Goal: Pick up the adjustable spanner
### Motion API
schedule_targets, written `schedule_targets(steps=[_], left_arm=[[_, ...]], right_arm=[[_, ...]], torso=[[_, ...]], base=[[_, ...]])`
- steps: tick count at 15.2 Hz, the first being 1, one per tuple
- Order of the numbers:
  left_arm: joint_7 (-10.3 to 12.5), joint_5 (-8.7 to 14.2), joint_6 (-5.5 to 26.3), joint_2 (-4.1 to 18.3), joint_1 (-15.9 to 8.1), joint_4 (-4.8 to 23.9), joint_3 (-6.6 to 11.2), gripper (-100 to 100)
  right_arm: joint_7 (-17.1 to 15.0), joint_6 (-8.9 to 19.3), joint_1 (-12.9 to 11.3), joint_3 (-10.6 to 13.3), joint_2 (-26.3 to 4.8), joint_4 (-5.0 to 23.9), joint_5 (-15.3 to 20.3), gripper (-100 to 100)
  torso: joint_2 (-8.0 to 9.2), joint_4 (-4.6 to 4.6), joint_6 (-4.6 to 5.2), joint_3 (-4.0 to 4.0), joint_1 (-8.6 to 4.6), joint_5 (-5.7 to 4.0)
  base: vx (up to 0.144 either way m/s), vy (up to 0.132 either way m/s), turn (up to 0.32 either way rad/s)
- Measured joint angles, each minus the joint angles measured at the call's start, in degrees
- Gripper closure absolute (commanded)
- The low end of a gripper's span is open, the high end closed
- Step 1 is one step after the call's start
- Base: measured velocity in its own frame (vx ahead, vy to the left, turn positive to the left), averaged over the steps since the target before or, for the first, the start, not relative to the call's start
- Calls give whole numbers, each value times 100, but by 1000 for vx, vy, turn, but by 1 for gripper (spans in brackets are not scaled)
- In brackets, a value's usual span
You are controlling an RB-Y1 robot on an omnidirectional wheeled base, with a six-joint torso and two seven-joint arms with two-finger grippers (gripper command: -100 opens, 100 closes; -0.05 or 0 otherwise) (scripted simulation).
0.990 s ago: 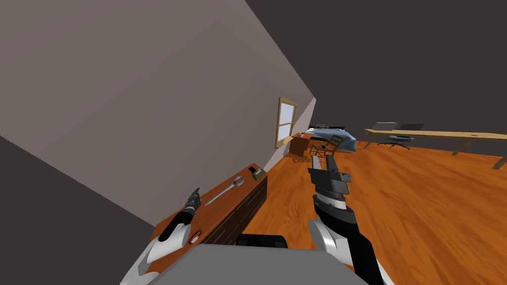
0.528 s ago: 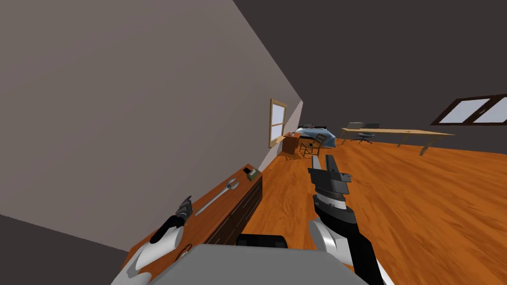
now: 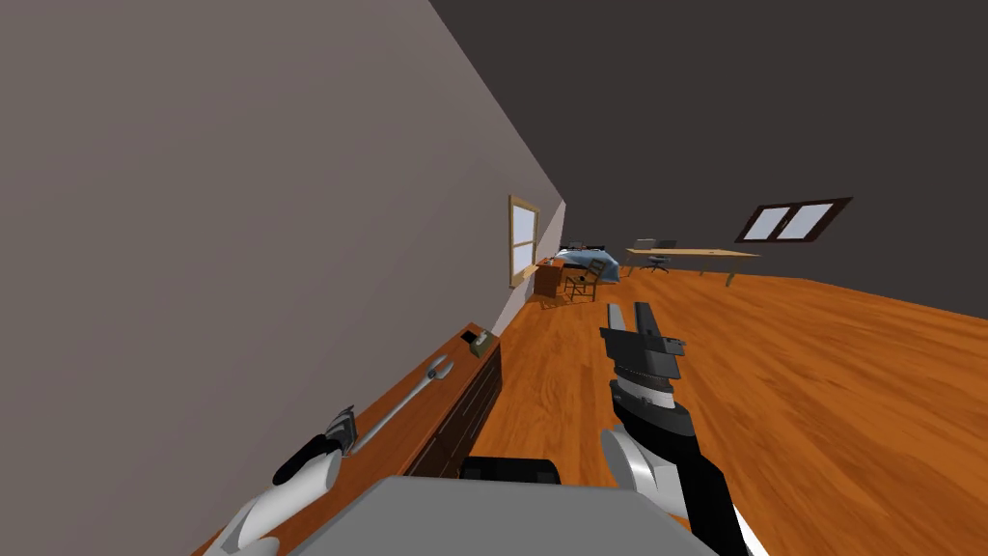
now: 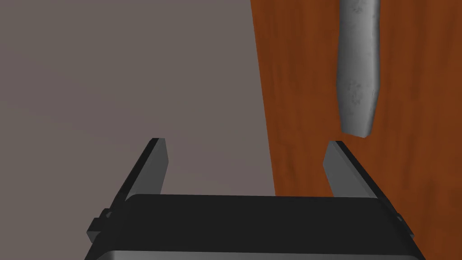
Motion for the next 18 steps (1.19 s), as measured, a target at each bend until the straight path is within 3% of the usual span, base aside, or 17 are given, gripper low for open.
schedule_targets(steps=[6,8,11,13,18], left_arm=[[14,186,422,179,-194,688,328,-100],[-8,345,487,294,-236,1024,394,-100],[1,480,796,438,-389,1496,633,-100],[33,542,1055,450,-359,1597,823,-100],[10,723,1349,603,-482,2134,1014,-100]], right_arm=[[0,0,-1,0,0,0,0,0],[0,0,-1,1,0,0,0,0],[0,0,-1,0,0,0,0,0],[0,0,0,0,0,0,0,0],[0,0,0,0,0,0,0,0]], torso=[[-2,0,6,-1,-3,0],[-1,1,7,0,0,-1],[-6,-1,4,-3,7,1],[-6,0,4,-3,9,2],[-3,0,1,-1,0,0]], base=[[17,9,-185],[20,16,-324],[28,33,-357],[25,33,-167],[17,16,-152]])
